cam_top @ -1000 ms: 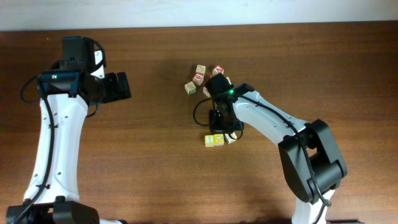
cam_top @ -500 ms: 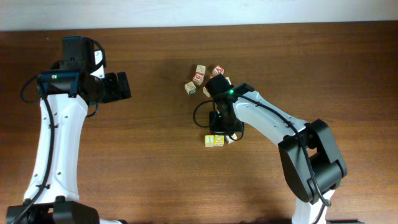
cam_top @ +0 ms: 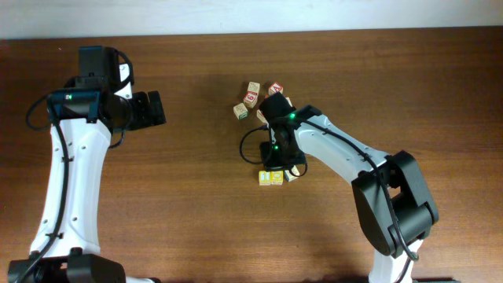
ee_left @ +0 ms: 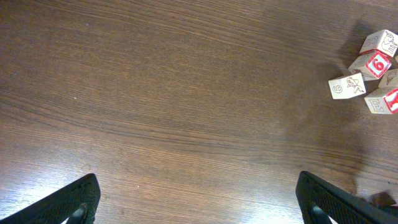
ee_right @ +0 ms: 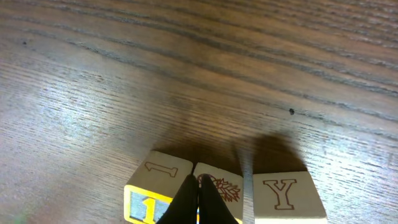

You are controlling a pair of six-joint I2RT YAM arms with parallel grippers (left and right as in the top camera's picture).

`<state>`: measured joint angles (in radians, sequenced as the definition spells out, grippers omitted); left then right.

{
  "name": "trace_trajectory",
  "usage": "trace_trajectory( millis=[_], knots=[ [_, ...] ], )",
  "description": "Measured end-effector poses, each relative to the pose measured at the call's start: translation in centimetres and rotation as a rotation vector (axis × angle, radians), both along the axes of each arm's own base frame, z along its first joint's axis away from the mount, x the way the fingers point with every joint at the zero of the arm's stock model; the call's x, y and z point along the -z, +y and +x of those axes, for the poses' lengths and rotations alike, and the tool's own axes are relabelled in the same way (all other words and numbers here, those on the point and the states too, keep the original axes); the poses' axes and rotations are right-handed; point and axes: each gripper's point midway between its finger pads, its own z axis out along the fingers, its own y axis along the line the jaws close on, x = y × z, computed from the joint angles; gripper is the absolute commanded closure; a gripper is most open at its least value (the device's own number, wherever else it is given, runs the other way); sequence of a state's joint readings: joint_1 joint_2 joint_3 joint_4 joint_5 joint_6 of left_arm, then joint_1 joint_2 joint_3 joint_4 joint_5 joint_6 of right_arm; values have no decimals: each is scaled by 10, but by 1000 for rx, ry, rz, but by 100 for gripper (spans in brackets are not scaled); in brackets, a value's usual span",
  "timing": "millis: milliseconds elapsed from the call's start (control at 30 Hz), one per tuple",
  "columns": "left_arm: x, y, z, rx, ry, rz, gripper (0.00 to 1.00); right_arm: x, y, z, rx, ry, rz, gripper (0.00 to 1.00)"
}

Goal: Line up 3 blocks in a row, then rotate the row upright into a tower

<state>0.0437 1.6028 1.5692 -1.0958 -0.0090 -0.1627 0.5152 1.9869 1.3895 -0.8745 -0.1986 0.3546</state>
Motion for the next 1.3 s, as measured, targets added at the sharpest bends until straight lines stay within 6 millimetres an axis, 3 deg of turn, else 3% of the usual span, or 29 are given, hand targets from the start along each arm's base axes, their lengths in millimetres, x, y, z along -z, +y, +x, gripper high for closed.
trace_trajectory(
  millis=[133, 267, 367, 400, 433, 500, 700, 1033, 1067, 1133, 1167, 1233, 1300],
  knots=[
    [0, 0, 0, 0, 0, 0, 1, 0, 2, -1, -23, 0, 10, 96],
    [0, 0, 0, 0, 0, 0, 1, -1, 2, 0, -25, -1, 12, 85],
    [0, 0, 0, 0, 0, 0, 1, -27, -1, 26, 8, -52, 24, 84],
    [0, 0, 0, 0, 0, 0, 1, -41, -11, 43, 40, -89, 10, 85],
    [0, 0, 0, 0, 0, 0, 1, -41, -17, 45, 52, -90, -6, 84],
    [0, 0, 0, 0, 0, 0, 1, -34, -38, 40, 89, -60, -80, 85],
    [0, 0, 0, 0, 0, 0, 1, 0, -52, 15, 87, 3, -129, 86],
    [0, 0, 0, 0, 0, 0, 1, 1, -52, 8, 87, 39, -112, 90],
    [0, 0, 0, 0, 0, 0, 1, -4, -56, 13, 99, 38, -107, 90],
    [0, 0, 0, 0, -1, 0, 1, -45, -80, 52, 194, -14, -77, 89],
    [0, 0, 1, 0, -2, 0, 1, -50, -89, 56, 217, -15, -77, 90],
    [0, 0, 0, 0, -2, 0, 1, -45, -100, 39, 229, 61, -106, 89],
    [0, 0, 0, 0, -1, 0, 1, -17, -105, 8, 221, 161, -125, 90]
  ],
)
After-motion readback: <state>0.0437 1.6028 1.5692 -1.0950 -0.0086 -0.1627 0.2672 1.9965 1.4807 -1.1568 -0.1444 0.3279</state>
